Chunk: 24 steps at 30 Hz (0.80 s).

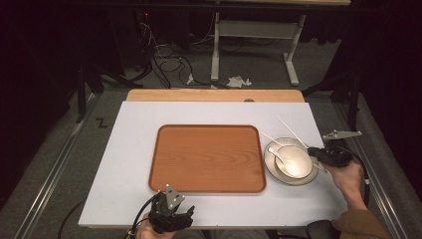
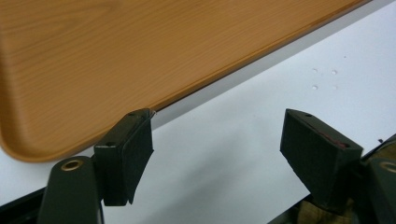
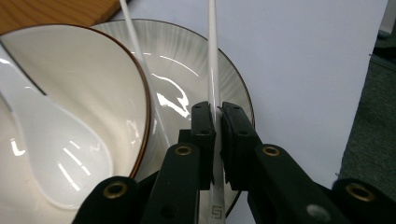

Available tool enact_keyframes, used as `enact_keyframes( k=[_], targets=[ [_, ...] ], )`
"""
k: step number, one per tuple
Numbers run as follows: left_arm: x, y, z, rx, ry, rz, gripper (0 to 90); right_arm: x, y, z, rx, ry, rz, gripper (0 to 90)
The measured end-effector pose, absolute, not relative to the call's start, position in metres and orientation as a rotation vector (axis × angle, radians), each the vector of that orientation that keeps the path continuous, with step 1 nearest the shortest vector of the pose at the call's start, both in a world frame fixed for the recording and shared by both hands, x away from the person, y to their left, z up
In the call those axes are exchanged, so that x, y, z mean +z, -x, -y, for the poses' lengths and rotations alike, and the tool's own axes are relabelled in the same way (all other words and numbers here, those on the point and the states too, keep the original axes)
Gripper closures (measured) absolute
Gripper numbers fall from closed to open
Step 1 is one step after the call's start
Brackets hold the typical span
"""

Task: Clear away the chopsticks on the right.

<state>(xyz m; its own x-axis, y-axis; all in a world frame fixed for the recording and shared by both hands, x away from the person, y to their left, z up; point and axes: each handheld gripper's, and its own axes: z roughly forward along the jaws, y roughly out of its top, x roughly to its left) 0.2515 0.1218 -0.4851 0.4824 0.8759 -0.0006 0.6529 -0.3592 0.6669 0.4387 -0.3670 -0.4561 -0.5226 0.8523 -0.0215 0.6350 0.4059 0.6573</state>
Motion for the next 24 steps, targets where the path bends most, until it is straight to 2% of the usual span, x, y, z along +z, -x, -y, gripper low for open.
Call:
enact_keyframes(
  k=[16,24],
  targets=[
    [-0.485,-0.274,-0.099,0.422,-2.201,-1.105,25.2,-0.429,-0.377,0.376,0.981,-1.262,-2.224,85.5],
    [-0.484,-0.286,-0.086,0.383,-2.226,-1.020,25.2,-0.418,-0.340,0.358,0.996,-1.193,-2.237,85.4]
  ],
)
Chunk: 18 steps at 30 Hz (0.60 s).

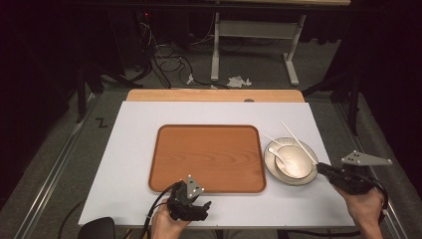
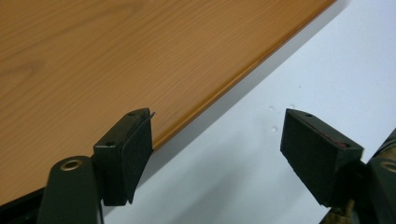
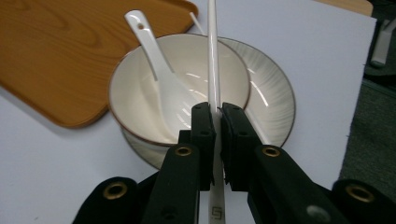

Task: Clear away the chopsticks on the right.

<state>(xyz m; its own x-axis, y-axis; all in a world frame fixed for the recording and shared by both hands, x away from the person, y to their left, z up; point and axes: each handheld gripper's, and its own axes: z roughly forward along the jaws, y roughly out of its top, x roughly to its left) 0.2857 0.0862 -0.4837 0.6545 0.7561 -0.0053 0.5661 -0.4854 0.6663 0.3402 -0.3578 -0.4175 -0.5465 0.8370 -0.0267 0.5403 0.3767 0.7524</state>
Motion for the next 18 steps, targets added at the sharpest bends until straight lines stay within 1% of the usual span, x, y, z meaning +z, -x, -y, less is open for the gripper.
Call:
enact_keyframes(
  k=[10,14,15,16,18],
  targets=[
    [-0.483,-0.298,-0.072,0.348,-2.250,-0.938,25.4,-0.419,-0.306,0.321,0.982,-1.142,-2.303,85.4],
    [-0.481,-0.300,-0.070,0.342,-2.250,-0.922,25.4,-0.422,-0.301,0.308,0.970,-1.114,-2.331,85.4],
    [-0.481,-0.300,-0.070,0.337,-2.250,-0.918,25.4,-0.424,-0.298,0.297,0.967,-1.102,-2.347,85.4],
    [-0.481,-0.300,-0.070,0.337,-2.250,-0.918,25.4,-0.424,-0.298,0.297,0.967,-1.102,-2.347,85.4],
    [-0.481,-0.301,-0.070,0.335,-2.250,-0.919,25.4,-0.428,-0.298,0.283,0.961,-1.074,-2.380,85.4]
  ],
)
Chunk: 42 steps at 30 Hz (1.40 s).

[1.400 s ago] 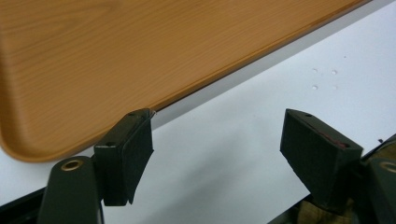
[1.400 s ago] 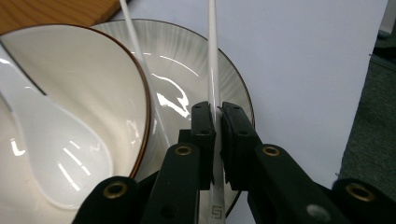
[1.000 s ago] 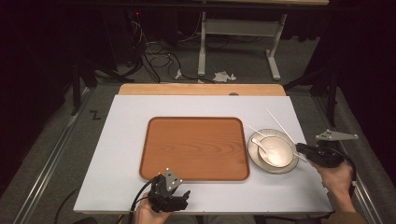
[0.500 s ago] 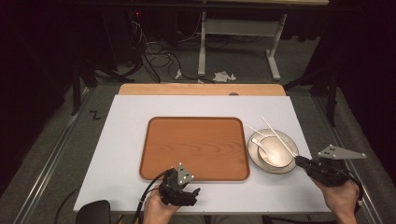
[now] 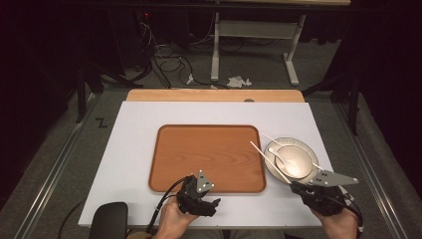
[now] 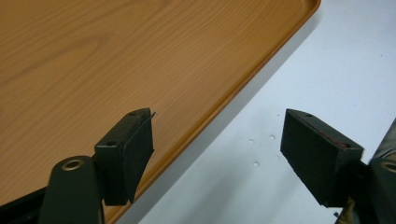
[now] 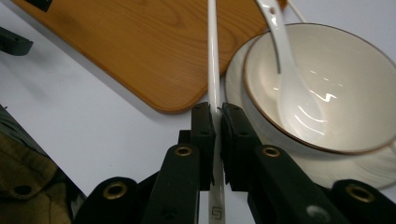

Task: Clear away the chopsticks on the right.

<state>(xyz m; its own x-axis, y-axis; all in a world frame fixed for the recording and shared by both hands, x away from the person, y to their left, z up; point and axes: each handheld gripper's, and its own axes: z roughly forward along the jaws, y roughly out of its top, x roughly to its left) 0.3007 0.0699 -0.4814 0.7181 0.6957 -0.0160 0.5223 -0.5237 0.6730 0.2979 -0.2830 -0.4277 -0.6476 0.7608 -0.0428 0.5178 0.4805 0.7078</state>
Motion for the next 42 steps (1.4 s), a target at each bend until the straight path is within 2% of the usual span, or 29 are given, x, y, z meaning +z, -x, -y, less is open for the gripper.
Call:
enact_keyframes(
  k=[12,42],
  targets=[
    [-0.481,-0.296,-0.076,0.353,-2.234,-0.947,25.3,-0.447,-0.324,0.228,0.896,-1.039,-2.454,85.4],
    [-0.481,-0.263,-0.118,0.460,-2.128,-1.205,25.2,-0.492,-0.399,0.159,0.729,-0.971,-2.636,85.0]
  ],
)
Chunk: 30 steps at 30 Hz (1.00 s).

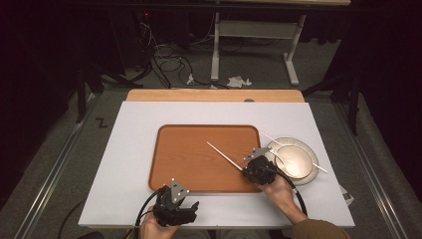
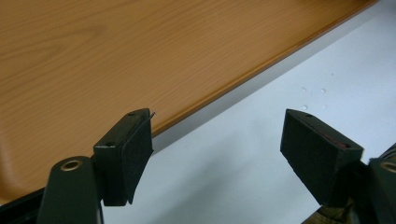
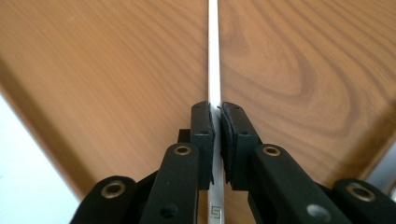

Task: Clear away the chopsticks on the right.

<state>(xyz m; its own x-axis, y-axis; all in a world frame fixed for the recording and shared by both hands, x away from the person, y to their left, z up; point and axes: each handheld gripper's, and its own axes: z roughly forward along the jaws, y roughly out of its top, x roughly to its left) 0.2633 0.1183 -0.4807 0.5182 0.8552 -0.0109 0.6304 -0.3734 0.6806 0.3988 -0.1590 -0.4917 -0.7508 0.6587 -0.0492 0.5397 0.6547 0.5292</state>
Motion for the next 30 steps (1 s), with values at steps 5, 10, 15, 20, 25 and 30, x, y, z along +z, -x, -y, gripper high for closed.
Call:
enact_keyframes(
  k=[5,10,15,20,25,30],
  targets=[
    [-0.480,-0.259,-0.124,0.477,-2.112,-1.231,25.2,-0.492,-0.404,0.158,0.745,-0.977,-2.636,84.6],
    [-0.478,-0.256,-0.130,0.487,-2.086,-1.259,25.2,-0.493,-0.409,0.159,0.733,-0.988,-2.589,81.6],
    [-0.478,-0.256,-0.129,0.489,-2.090,-1.258,25.2,-0.493,-0.410,0.161,0.696,-1.010,-2.537,81.5],
    [-0.478,-0.257,-0.129,0.484,-2.087,-1.255,25.2,-0.493,-0.410,0.162,0.668,-1.035,-2.511,82.1],
    [-0.479,-0.258,-0.127,0.479,-2.096,-1.248,25.2,-0.493,-0.410,0.165,0.664,-1.058,-2.496,81.0],
    [-0.479,-0.259,-0.126,0.475,-2.104,-1.243,25.2,-0.493,-0.410,0.167,0.666,-1.064,-2.490,76.7]
  ],
)
